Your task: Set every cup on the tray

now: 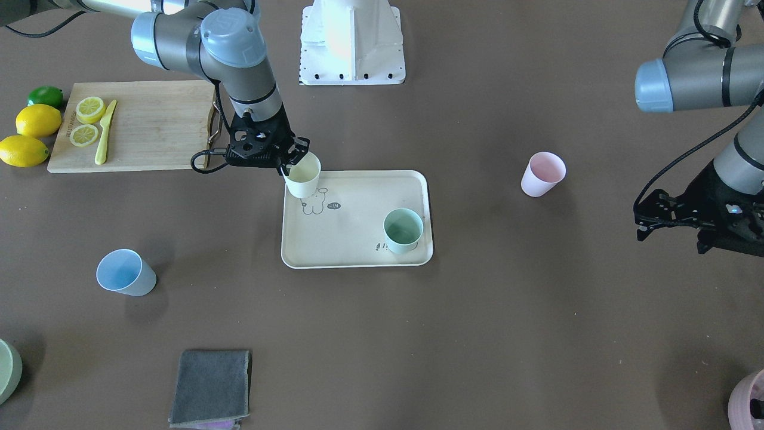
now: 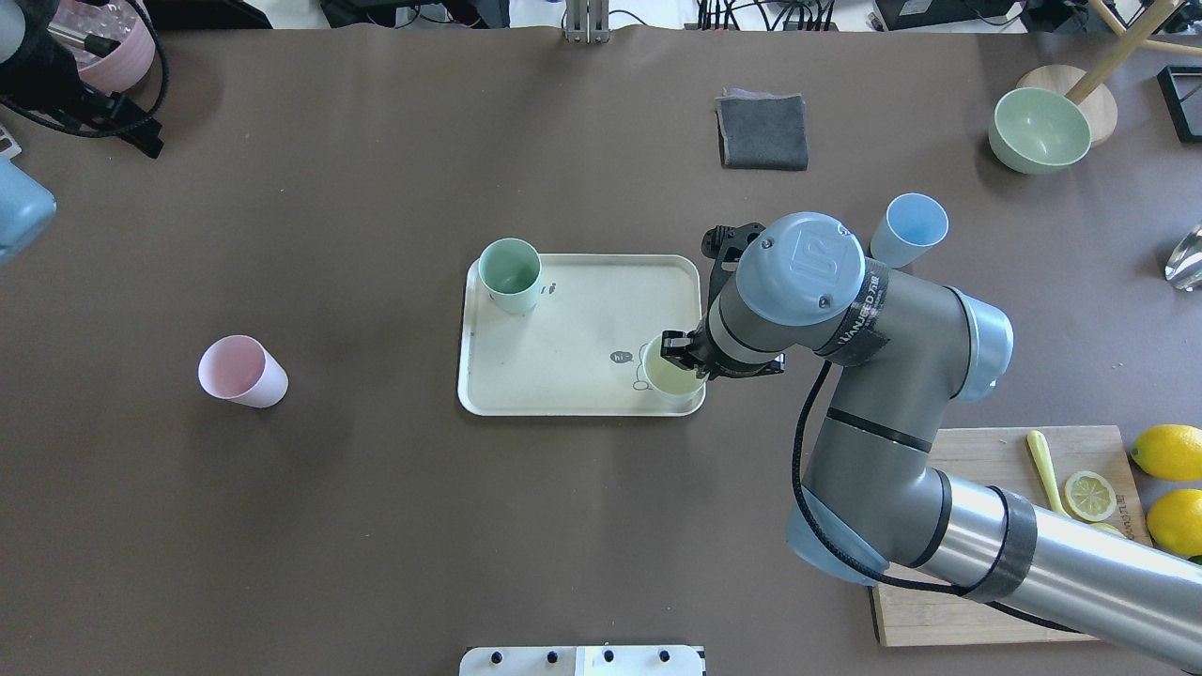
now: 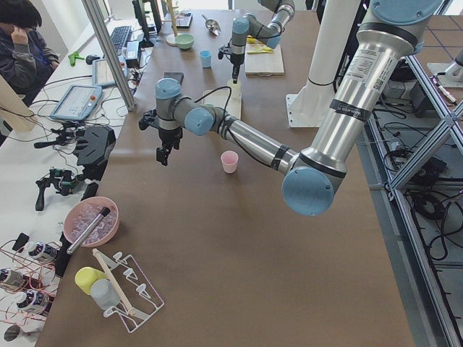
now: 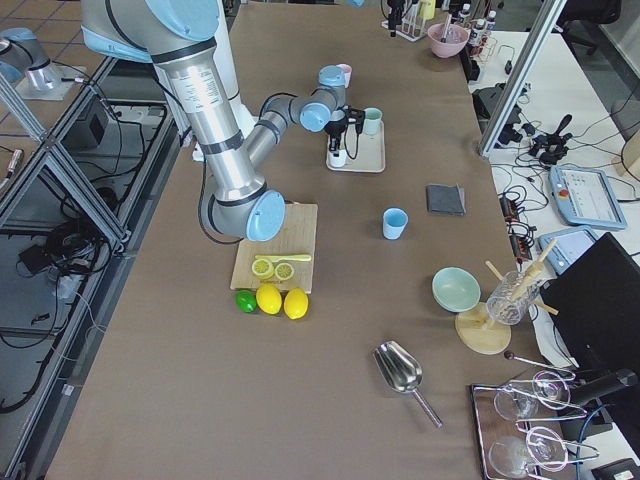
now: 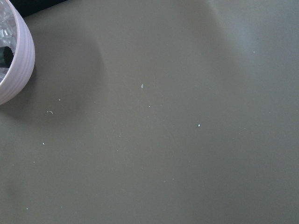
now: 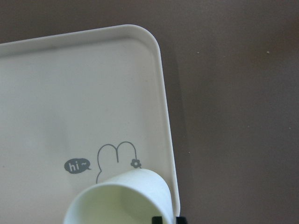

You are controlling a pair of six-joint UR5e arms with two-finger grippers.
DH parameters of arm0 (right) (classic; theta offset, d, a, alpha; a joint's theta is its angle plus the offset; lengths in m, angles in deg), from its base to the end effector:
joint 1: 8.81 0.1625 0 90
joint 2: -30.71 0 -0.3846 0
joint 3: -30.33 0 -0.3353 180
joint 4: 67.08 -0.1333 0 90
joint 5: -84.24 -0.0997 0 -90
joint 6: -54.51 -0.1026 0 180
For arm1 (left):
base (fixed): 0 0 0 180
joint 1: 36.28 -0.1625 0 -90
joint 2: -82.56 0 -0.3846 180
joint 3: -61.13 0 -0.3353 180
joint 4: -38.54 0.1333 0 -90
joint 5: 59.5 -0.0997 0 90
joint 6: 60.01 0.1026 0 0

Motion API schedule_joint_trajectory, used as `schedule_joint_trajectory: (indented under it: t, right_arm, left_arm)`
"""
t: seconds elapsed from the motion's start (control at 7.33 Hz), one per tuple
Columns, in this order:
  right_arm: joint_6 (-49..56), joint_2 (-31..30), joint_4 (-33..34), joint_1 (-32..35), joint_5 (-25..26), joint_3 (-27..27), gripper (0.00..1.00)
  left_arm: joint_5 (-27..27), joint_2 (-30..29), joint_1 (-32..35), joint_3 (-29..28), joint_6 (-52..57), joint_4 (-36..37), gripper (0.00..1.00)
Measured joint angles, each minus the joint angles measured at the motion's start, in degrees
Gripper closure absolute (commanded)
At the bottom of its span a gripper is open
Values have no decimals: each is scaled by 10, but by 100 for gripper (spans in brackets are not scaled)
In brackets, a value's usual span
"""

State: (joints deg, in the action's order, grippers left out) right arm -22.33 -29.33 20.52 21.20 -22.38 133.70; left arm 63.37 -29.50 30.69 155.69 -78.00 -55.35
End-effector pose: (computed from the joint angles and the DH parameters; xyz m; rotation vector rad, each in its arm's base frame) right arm -0.4468 -0.3781 0.2629 0.0363 -0.8383 0.1609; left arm 0.1531 -0.5585 0.3923 0.2891 0.7068 0.2364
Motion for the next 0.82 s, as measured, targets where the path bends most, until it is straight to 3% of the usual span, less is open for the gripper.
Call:
schedule_joint_trajectory:
  t: [0.41,0.82]
  right_arm:
    - [4,9,-22,13,5,-4,1]
    - [66,9,-12,95,-43,-5,1]
  left_arm:
    - [4,22,0,13,1,-2,0]
    - [13,136,-2,77,-51,-69,1]
